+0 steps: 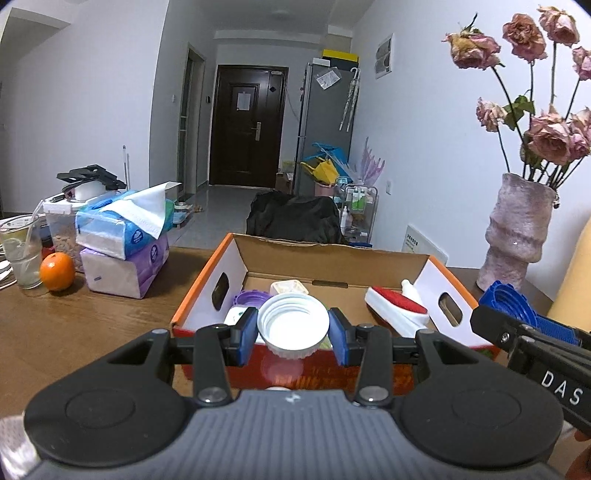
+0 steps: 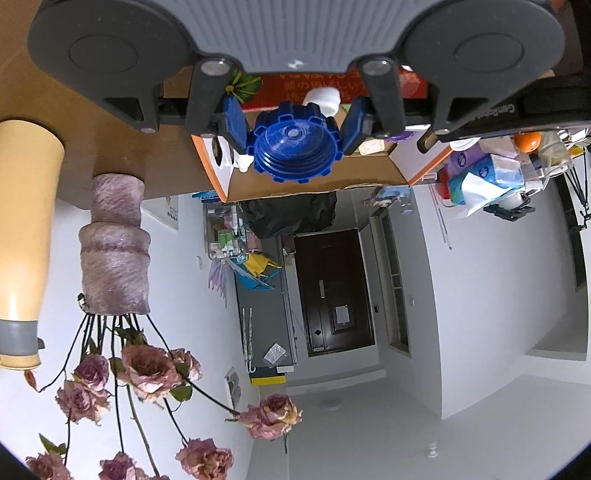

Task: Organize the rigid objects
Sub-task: 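Lower both caps into the box and open the left gripper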

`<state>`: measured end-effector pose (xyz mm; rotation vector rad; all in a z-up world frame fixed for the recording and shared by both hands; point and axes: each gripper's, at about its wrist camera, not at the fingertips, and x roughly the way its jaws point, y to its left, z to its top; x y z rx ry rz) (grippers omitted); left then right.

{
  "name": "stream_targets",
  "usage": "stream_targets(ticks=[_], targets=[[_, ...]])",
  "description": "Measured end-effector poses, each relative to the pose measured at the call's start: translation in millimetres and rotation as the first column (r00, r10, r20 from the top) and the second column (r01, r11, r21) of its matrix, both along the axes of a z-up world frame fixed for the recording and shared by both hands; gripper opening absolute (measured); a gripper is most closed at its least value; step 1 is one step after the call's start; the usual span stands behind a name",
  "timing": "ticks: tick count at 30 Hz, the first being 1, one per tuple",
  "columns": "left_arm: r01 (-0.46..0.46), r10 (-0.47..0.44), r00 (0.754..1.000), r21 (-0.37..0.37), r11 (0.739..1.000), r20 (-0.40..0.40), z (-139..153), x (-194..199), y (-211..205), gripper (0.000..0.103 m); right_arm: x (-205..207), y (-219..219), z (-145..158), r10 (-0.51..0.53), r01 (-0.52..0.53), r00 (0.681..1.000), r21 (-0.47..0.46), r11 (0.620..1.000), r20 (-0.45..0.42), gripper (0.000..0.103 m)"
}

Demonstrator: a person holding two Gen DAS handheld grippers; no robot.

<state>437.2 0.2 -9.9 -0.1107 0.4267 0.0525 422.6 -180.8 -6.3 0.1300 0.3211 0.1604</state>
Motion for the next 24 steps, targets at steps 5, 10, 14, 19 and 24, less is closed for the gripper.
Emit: stream_targets(ticks=[5, 10, 14, 19, 24], targets=[[-0.005, 0.005, 1.000, 0.002, 1.000, -0.006, -2.9, 23.3, 0.2, 0.042, 21.0, 4.2, -4.9, 0.008, -0.008, 1.000, -0.005, 1.000, -0.013, 0.053], [-0.011, 0.011, 1.000, 0.015, 1.000, -0.010, -6.1, 45.7, -0.6, 0.042, 41.4, 7.1, -8.5, 0.005, -0.006, 1.000, -0.012, 1.000, -0.020, 0.053], [-0.012, 0.012, 1.000, 0.015, 1.000, -0.014, -8.4, 62.8, 2.0, 0.042, 58.4, 6.6, -10.6, 0.004, -0.004, 1.000, -0.007, 1.000, -0.030, 0.053], [-0.012, 0.012, 1.000, 0.022, 1.000, -0.020, -11.7, 82.9, 5.1, 0.042, 79.0, 6.2, -13.7, 0.000, 0.000, 0.999, -0.006, 1.000, -0.046, 0.053], [-0.014, 0.015, 1.000, 0.042, 0.999, -0.022, -14.8, 99.2, 8.3, 0.042, 96.8, 7.6, -15.5, 0.006, -0.006, 0.998, -0.009, 1.000, -0.055, 0.053]])
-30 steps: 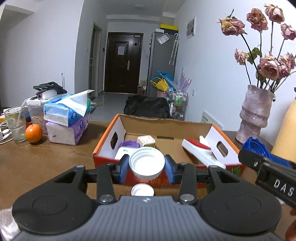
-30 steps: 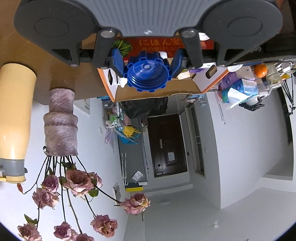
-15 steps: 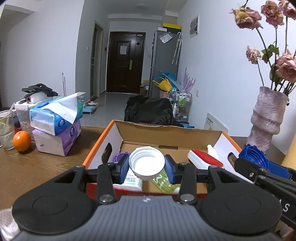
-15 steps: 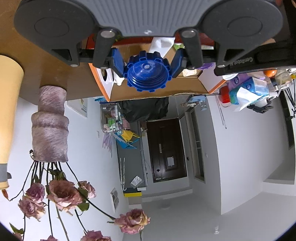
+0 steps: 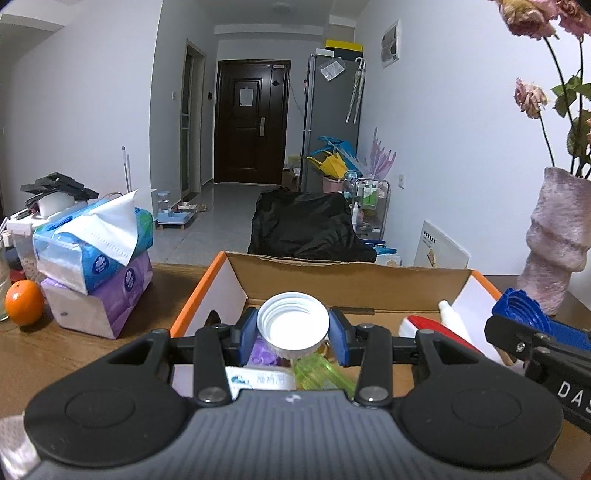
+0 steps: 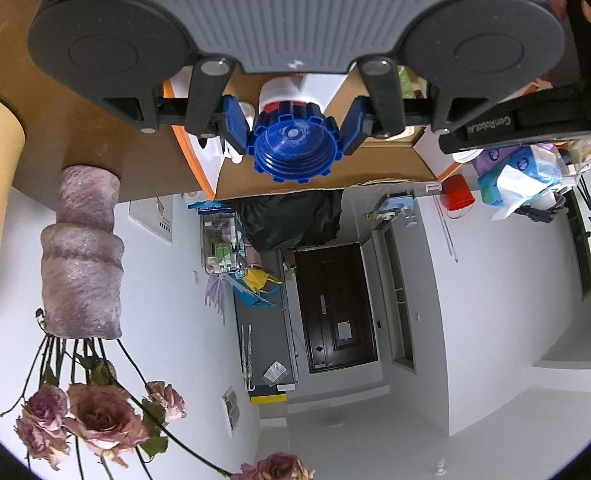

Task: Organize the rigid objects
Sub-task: 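Lower both caps into the box and open the left gripper, then open the right gripper to drop the blue cap into the box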

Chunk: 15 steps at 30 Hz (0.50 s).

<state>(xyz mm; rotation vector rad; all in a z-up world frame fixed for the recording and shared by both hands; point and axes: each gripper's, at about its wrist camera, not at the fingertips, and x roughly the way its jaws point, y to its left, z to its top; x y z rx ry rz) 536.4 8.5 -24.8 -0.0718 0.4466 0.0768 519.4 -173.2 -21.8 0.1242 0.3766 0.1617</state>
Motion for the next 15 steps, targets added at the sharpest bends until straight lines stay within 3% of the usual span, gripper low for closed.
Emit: stream_targets(ticks=[10, 13, 14, 15], targets=[[-0.009, 0.010, 1.000, 0.055, 0.998, -0.017, -6.6, 18.5, 3.2, 0.046, 23.6, 2.8, -4.2, 0.016, -0.017, 1.000, -0.022, 1.000, -0.020, 0.053], [-0.021, 0.022, 1.000, 0.047, 0.999, -0.023, -6.7, 18.5, 6.7, 0.066, 23.9, 0.1, -5.4, 0.014, -0.014, 1.000, -0.012, 1.000, -0.028, 0.054], [-0.030, 0.031, 0.999, 0.045, 0.999, -0.019, -6.1, 17.8, 7.4, 0.078, 23.3, -0.5, -5.3, 0.014, -0.014, 1.000, -0.008, 1.000, -0.027, 0.061], [-0.042, 0.042, 0.999, 0.049, 0.998, -0.011, -5.4, 16.4, 7.6, 0.084, 22.8, -0.8, -4.9, 0.015, -0.015, 1.000, -0.005, 1.000, -0.028, 0.075]])
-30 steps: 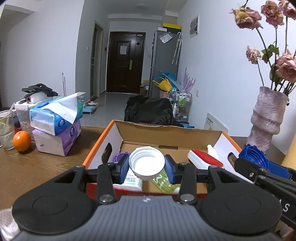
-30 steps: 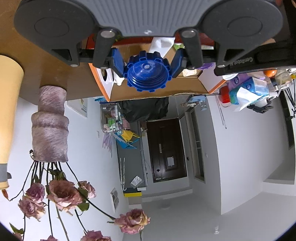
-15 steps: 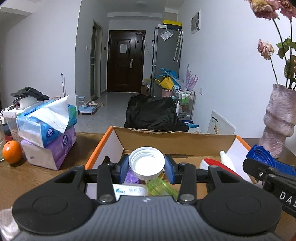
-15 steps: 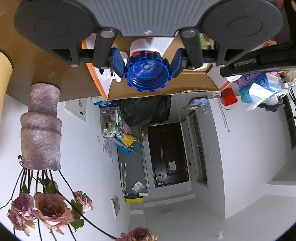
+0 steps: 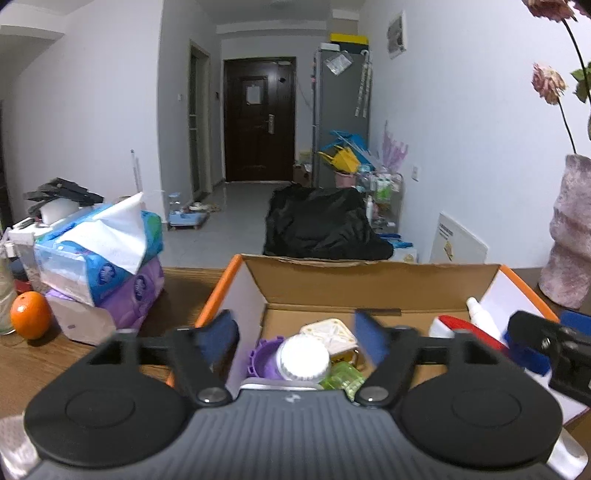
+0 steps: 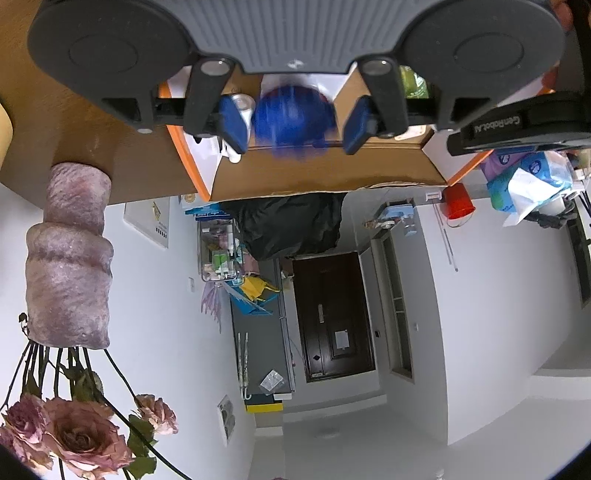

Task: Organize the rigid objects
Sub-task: 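Open the right gripper to drop the blue cap into the box, then withdraw both tools from the box back over the table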

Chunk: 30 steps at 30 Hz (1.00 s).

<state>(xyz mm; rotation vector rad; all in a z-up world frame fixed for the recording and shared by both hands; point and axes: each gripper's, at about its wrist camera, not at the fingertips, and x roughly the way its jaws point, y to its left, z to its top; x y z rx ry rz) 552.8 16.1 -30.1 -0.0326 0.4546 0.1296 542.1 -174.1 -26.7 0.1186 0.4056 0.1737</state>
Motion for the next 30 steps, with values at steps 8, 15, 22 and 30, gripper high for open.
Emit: stream_targets(ticks=[8, 15, 22, 30], targets=[[-0.039, 0.038, 0.999, 0.008, 0.999, 0.025, 4.5, -3.4, 2.9, 0.103, -6.2, 1.4, 4.5, -0.003, 0.003, 1.000, 0.001, 1.000, 0.023, 0.103], [-0.039, 0.039, 0.999, -0.001, 0.999, 0.027, 6.2, -5.6, 3.8, 0.103, -11.3, 1.9, 8.5, -0.008, 0.008, 0.999, 0.001, 1.000, 0.031, 0.103], [-0.038, 0.038, 0.999, -0.009, 0.999, 0.019, 7.2, -10.3, 2.9, 0.103, -16.2, 1.9, 11.9, -0.014, 0.013, 0.999, 0.006, 1.000, 0.046, 0.103], [-0.032, 0.032, 0.999, 0.001, 0.999, 0.033, 9.8, -24.7, 1.0, 0.103, -30.5, 1.2, 18.0, -0.025, 0.024, 0.997, 0.005, 1.000, 0.078, 0.103]])
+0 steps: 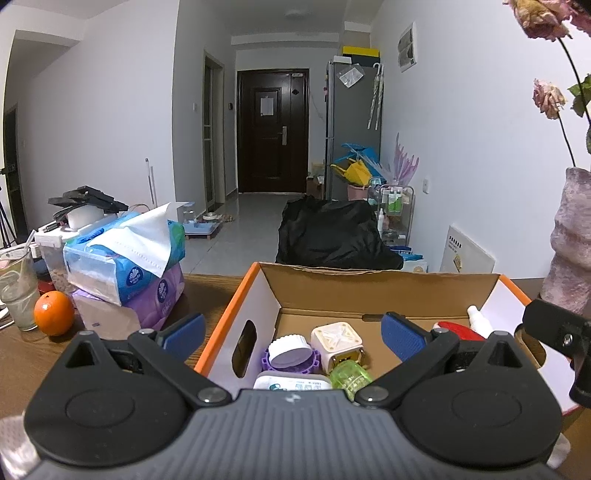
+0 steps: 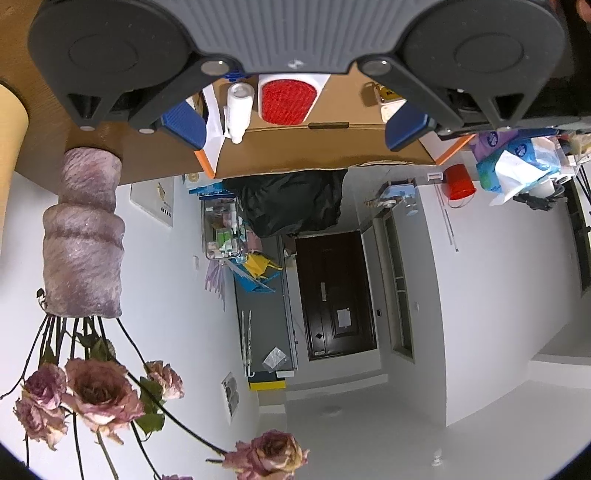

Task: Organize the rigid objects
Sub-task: 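Withdraw both tools from the box back over the table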

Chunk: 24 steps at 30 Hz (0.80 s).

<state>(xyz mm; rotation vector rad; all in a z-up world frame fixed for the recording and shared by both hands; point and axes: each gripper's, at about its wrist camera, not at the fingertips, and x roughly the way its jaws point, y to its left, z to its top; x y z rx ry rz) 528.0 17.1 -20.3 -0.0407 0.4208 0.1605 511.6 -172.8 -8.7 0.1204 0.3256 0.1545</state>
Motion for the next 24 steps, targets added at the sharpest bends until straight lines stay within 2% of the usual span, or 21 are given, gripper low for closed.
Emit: stream_targets(ticks=[24], targets=[[0.047, -0.047, 0.999, -0.004, 0.999, -0.003, -2.6, -74.2, -5.0, 0.103, -68.2, -21.2, 1.3, -0.042, 0.043, 0.999, -0.028, 0.999, 0.028, 0.103]])
